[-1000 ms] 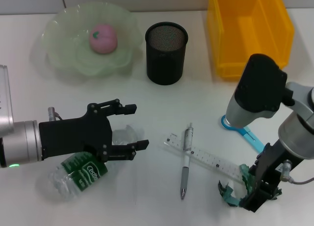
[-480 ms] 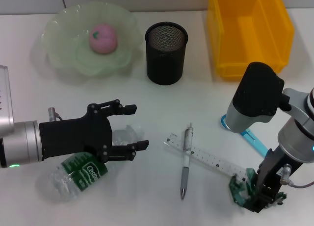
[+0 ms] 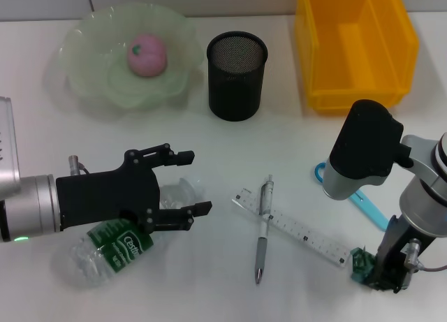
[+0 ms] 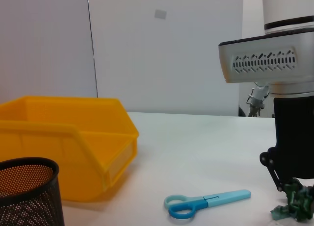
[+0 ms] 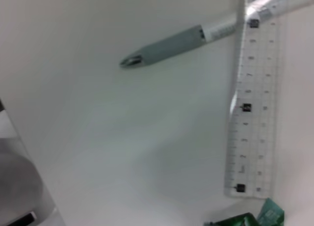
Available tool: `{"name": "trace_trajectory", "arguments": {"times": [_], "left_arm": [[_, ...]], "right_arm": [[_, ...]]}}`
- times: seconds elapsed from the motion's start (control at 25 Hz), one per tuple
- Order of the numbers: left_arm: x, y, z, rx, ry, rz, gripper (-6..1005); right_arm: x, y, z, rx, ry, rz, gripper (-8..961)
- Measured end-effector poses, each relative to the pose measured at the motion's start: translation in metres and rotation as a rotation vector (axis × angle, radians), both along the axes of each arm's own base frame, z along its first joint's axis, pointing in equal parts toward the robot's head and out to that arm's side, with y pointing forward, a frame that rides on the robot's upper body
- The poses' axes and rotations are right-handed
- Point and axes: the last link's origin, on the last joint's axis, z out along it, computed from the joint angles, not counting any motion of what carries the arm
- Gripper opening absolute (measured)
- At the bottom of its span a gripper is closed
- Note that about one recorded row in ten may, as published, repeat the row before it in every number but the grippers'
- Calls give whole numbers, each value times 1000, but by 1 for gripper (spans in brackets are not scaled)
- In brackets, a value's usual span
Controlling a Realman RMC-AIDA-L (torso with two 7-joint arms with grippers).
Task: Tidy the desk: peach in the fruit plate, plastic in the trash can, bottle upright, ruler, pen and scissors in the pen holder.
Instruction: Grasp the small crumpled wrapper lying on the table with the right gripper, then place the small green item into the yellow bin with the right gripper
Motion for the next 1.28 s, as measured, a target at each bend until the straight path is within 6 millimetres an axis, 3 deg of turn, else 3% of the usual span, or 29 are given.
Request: {"name": "trace_trajectory", "arguments": {"times": [0.08,0.44,0.6,0.76,0.8,0.84,1.08,1.28], "left_arm": [[0,0,0,2,-1,-1,790],[1,1,0,5,-4,-3,786],[1,1,0,4,-6,-6,784],[3,2,0,2,-9,-13,783],[3,2,0,2,-10,-15,782],[4,3,1,2,-10,-16,782],[8,5,0,-2,-11,-30,779],[9,5,-2,-6,-14,-32,777]], "right_arm": [[0,0,0,3,-5,2,164],[-9,0,8,44,14,20,83],[-17,4,21,103,43,9,53],[-28,26,52,269,129,-14,28],[-35,40,71,380,166,-1,22],[-35,40,71,380,166,-1,22],[-50,92,125,740,285,66,23],[-47,126,135,910,382,145,23]]}}
